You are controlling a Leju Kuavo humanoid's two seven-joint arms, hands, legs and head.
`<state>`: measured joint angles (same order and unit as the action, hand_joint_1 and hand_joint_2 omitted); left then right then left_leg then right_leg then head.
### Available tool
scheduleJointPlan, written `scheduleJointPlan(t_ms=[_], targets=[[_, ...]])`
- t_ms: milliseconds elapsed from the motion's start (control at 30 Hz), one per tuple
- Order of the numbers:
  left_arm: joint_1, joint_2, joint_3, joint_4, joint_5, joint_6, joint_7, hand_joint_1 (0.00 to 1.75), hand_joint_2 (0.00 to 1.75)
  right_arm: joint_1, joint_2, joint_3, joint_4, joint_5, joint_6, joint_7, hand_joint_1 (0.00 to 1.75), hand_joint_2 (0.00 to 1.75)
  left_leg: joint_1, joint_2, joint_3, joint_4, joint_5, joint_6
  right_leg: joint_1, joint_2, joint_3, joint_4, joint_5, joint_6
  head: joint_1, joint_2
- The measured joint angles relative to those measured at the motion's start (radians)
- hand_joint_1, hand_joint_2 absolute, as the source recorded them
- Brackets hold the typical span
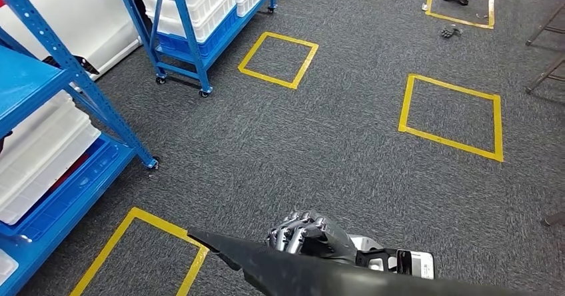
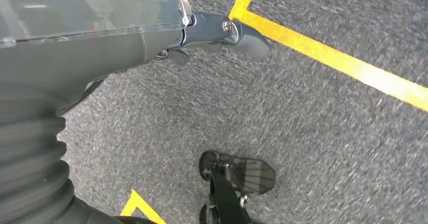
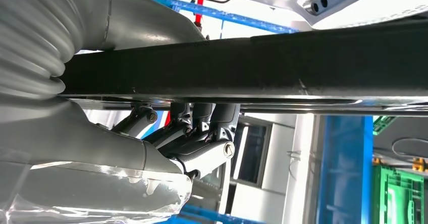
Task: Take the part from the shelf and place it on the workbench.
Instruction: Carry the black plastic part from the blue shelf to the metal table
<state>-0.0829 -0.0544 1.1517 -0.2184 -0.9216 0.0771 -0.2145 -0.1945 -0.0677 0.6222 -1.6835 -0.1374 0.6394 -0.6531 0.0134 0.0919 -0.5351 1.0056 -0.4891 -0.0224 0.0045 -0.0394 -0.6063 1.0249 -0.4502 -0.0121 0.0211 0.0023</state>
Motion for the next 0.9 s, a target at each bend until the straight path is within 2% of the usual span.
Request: scheduleJointPlan(t_ms=[33,67,100,133,167,200,233,267,300,367,400,433,500,533,600,633,667,700,733,767,800,833,900], targets=[[0.000,0.001,0.000,0.000,0.000,0.001,0.000,0.00,1.75,0.000,0.001,0.000,0.000,0.002,0.000,0.000,1.75,1.75,0.001,-0.008,0.000,0.005,-0.007,-0.005,-0.003,0.009,0.002,-0.006,0.003,-0.007,-0.001,0.000],[-0.001,0.002,0.000,0.000,0.000,0.001,-0.001,0.00,1.75,-0.001,0.004,0.000,0.000,0.004,0.000,-0.001,1.75,1.75,0.003,-0.026,-0.009,0.029,-0.024,-0.009,-0.006,0.018,0.005,-0.012,0.007,-0.014,-0.001,0.000],[0.000,0.004,0.000,0.000,-0.001,0.001,-0.002,0.00,1.75,-0.001,0.007,0.000,0.000,0.005,0.000,-0.001,1.75,1.75,0.004,-0.049,-0.030,0.074,-0.051,-0.011,-0.008,0.027,0.009,-0.017,0.009,-0.020,-0.003,0.000],[0.001,0.005,0.000,0.000,-0.001,0.001,-0.002,0.00,1.75,-0.002,0.010,0.000,0.001,0.006,0.000,-0.001,1.75,1.75,0.005,-0.070,-0.059,0.138,-0.084,-0.013,-0.007,0.036,0.010,-0.018,0.009,-0.024,-0.004,0.000],[0.004,0.005,0.000,0.000,-0.002,0.000,-0.002,0.00,1.75,-0.003,0.013,0.000,0.002,0.007,0.000,-0.002,1.75,1.75,0.005,-0.081,-0.096,0.211,-0.114,-0.014,-0.006,0.046,0.010,-0.017,0.008,-0.027,-0.005,0.000],[0.006,0.006,0.000,0.000,-0.002,0.000,0.000,0.00,1.75,-0.003,0.014,0.000,0.004,0.007,-0.001,-0.003,1.75,1.75,0.005,-0.084,-0.127,0.267,-0.129,-0.015,-0.004,0.058,0.010,-0.015,0.007,-0.028,-0.005,0.000],[0.007,0.006,0.000,0.000,-0.003,-0.001,0.001,0.00,1.75,-0.002,0.015,0.000,0.006,0.008,-0.002,-0.004,1.75,1.75,0.005,-0.086,-0.143,0.291,-0.124,-0.016,-0.003,0.071,0.010,-0.013,0.006,-0.028,-0.005,0.000],[0.008,0.007,0.000,0.000,-0.002,-0.002,0.003,0.00,1.75,-0.002,0.017,0.000,0.007,0.008,-0.003,-0.007,1.75,1.75,0.005,-0.087,-0.140,0.273,-0.099,-0.016,-0.003,0.084,0.011,-0.009,0.004,-0.028,-0.005,0.000],[0.008,0.008,0.000,0.000,-0.002,-0.003,0.005,0.00,1.75,-0.003,0.019,0.000,0.008,0.007,-0.004,-0.009,1.75,1.75,0.006,-0.091,-0.119,0.217,-0.059,-0.015,-0.004,0.096,0.011,-0.004,0.001,-0.026,-0.005,0.000],[0.007,0.010,0.000,0.000,-0.003,-0.006,0.008,0.00,1.75,-0.004,0.022,0.000,0.009,0.006,-0.005,-0.014,1.75,1.75,0.009,-0.126,-0.064,0.087,0.001,-0.011,-0.006,0.118,0.007,0.011,-0.007,-0.018,-0.005,0.000],[0.007,0.011,0.000,0.000,-0.003,-0.008,0.010,0.00,1.75,-0.004,0.024,0.000,0.009,0.006,-0.005,-0.015,1.75,1.75,0.009,-0.141,-0.048,0.048,0.012,-0.009,-0.006,0.127,0.003,0.017,-0.009,-0.013,-0.005,0.000],[0.006,0.012,0.000,0.000,-0.003,-0.009,0.012,0.00,1.75,-0.004,0.025,0.000,0.009,0.005,-0.005,-0.016,1.75,1.75,0.008,-0.152,-0.041,0.032,0.012,-0.005,-0.007,0.135,-0.002,0.020,-0.010,-0.007,-0.005,0.000],[0.005,0.012,0.000,0.000,-0.003,-0.012,0.015,0.00,1.75,-0.004,0.026,0.000,0.010,0.004,-0.005,-0.017,1.75,1.75,0.007,-0.140,-0.039,0.028,0.014,0.007,-0.009,0.150,-0.007,0.019,-0.007,0.005,-0.005,0.000],[0.004,0.013,0.001,0.000,-0.003,-0.015,0.016,0.00,1.75,-0.004,0.027,0.000,0.010,0.004,-0.005,-0.017,1.75,1.75,0.007,-0.131,-0.037,0.023,0.017,0.014,-0.009,0.144,-0.009,0.022,-0.010,0.010,-0.005,0.000],[0.003,0.014,0.001,0.000,-0.003,-0.019,0.017,0.00,1.75,-0.007,0.027,0.000,0.010,0.004,-0.006,-0.018,1.75,1.75,0.009,-0.110,-0.032,0.013,0.023,0.027,-0.008,0.104,-0.034,0.077,-0.044,0.019,-0.001,0.000],[0.003,0.014,0.001,0.000,-0.003,-0.020,0.018,0.00,1.75,-0.008,0.027,0.000,0.010,0.004,-0.007,-0.018,1.75,1.75,0.007,-0.100,-0.030,0.011,0.023,0.031,-0.008,0.076,-0.060,0.131,-0.073,0.023,0.001,0.000],[0.004,0.015,0.001,0.000,-0.003,-0.020,0.018,0.00,1.75,-0.008,0.027,0.000,0.010,0.004,-0.007,-0.017,1.75,1.75,0.005,-0.089,-0.030,0.010,0.022,0.034,-0.010,0.059,-0.094,0.198,-0.104,0.026,0.002,0.000],[0.005,0.016,0.001,0.000,-0.003,-0.020,0.019,0.00,1.75,-0.007,0.027,0.000,0.010,0.004,-0.008,-0.016,1.75,1.75,0.004,-0.078,-0.030,0.010,0.021,0.034,-0.012,0.050,-0.125,0.256,-0.125,0.029,0.002,0.000],[0.006,0.016,0.001,0.000,-0.003,-0.020,0.018,0.00,1.75,-0.005,0.027,0.000,0.010,0.003,-0.008,-0.014,1.75,1.75,0.003,-0.067,-0.030,0.010,0.020,0.034,-0.013,0.046,-0.141,0.286,-0.128,0.030,0.002,0.000],[0.005,0.017,0.001,0.000,-0.003,-0.020,0.018,0.00,1.75,-0.004,0.027,0.000,0.010,0.003,-0.008,-0.012,1.75,1.75,0.002,-0.056,-0.028,0.010,0.019,0.034,-0.014,0.043,-0.139,0.279,-0.113,0.030,0.002,0.000],[0.004,0.017,0.001,0.000,-0.004,-0.020,0.018,0.00,1.75,-0.004,0.027,0.000,0.010,0.003,-0.008,-0.011,1.75,1.75,0.002,-0.046,-0.026,0.010,0.017,0.032,-0.014,0.039,-0.116,0.234,-0.083,0.028,0.002,0.000],[0.003,0.017,0.001,0.000,-0.005,-0.020,0.017,0.00,1.75,-0.004,0.027,0.000,0.010,0.002,-0.009,-0.009,1.75,1.75,0.002,-0.038,-0.023,0.010,0.015,0.031,-0.012,0.026,-0.076,0.158,-0.049,0.023,0.002,0.000],[0.002,0.016,0.001,0.000,-0.007,-0.021,0.016,0.00,1.75,-0.005,0.030,0.000,0.010,0.002,-0.010,-0.008,1.75,1.75,-0.001,-0.023,-0.017,0.009,0.010,0.023,-0.002,-0.003,-0.012,0.039,-0.011,0.012,0.002,0.000]])
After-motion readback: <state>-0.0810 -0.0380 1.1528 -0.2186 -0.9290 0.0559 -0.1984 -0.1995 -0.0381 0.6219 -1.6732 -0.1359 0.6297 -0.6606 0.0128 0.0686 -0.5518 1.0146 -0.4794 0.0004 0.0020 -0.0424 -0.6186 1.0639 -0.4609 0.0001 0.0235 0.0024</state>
